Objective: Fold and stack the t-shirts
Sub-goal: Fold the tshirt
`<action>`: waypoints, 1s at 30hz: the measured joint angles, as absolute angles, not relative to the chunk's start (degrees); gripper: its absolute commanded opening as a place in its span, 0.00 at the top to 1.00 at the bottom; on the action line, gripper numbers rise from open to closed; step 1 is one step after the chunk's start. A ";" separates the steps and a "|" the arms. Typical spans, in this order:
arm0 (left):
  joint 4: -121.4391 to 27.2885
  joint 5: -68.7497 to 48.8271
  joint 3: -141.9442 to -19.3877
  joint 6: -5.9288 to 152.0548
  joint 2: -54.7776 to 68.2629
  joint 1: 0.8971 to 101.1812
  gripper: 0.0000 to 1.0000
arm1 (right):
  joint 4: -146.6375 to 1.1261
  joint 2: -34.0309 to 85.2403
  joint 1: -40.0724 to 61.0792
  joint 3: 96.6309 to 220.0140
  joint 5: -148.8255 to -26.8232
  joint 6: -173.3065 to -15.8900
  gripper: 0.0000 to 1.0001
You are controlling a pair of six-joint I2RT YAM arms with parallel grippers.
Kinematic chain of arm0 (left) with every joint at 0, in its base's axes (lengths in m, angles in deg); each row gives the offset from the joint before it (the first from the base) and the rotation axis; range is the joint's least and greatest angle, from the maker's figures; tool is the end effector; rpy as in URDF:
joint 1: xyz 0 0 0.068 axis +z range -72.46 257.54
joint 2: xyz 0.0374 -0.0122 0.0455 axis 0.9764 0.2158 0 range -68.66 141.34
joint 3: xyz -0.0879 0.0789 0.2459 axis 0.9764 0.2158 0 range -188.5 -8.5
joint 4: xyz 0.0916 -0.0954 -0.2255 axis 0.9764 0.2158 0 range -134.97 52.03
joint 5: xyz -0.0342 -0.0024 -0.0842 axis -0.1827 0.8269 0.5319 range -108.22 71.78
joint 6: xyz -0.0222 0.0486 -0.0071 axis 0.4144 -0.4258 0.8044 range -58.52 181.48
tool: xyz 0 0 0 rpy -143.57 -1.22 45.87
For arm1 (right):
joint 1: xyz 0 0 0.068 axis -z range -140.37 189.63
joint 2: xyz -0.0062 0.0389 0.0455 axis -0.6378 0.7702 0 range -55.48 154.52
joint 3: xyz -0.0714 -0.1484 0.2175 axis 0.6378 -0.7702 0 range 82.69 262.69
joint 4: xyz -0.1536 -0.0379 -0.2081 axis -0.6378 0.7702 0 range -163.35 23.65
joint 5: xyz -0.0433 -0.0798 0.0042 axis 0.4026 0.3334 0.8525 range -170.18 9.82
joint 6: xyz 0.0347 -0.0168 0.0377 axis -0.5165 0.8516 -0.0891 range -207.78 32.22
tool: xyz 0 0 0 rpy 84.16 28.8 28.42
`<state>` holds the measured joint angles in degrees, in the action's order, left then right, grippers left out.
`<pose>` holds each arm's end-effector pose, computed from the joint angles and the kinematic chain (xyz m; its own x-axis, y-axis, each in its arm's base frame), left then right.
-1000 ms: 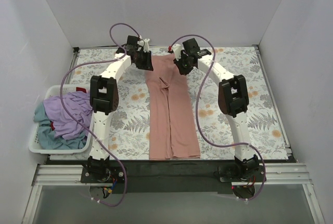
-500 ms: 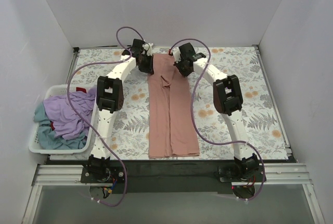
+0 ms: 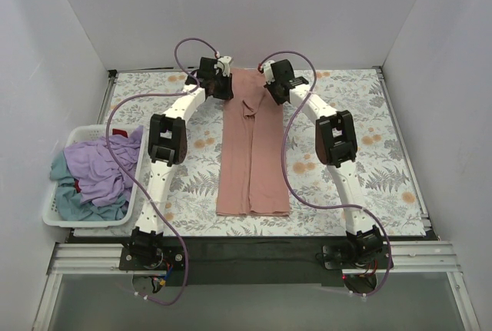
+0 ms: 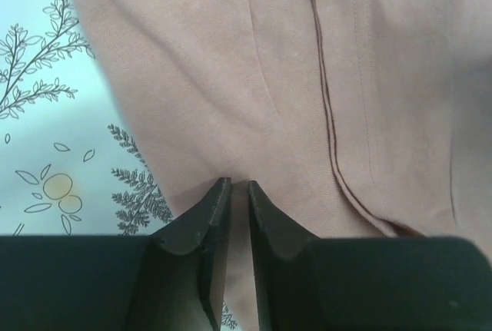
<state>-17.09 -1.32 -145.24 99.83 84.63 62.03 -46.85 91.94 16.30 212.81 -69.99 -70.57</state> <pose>0.5608 -0.1664 0.1442 -0.8119 -0.3908 -0.4337 -0.0611 0.7957 -0.6027 0.5285 0.2211 0.1647 -0.5264 -0.5442 -0.6532 -0.4484 0.8305 -0.3306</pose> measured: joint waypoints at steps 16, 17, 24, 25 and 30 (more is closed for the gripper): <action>-19.58 -0.66 -129.53 100.36 67.39 62.99 0.17 | -48.51 72.53 16.87 201.86 -77.03 -63.90 0.07; -19.87 0.17 -127.23 100.07 63.56 63.19 0.17 | -49.14 67.90 16.67 199.98 -78.38 -63.10 0.02; -21.86 9.07 -108.39 91.90 33.70 63.58 0.14 | -53.28 35.77 12.32 182.87 -87.93 -53.35 0.02; -21.20 11.03 -105.66 89.76 29.79 63.52 0.14 | -53.19 32.20 10.72 179.53 -89.11 -51.88 0.02; -18.23 23.05 -80.40 79.53 9.84 63.58 0.14 | -47.35 20.90 3.36 159.90 -93.33 -47.21 0.03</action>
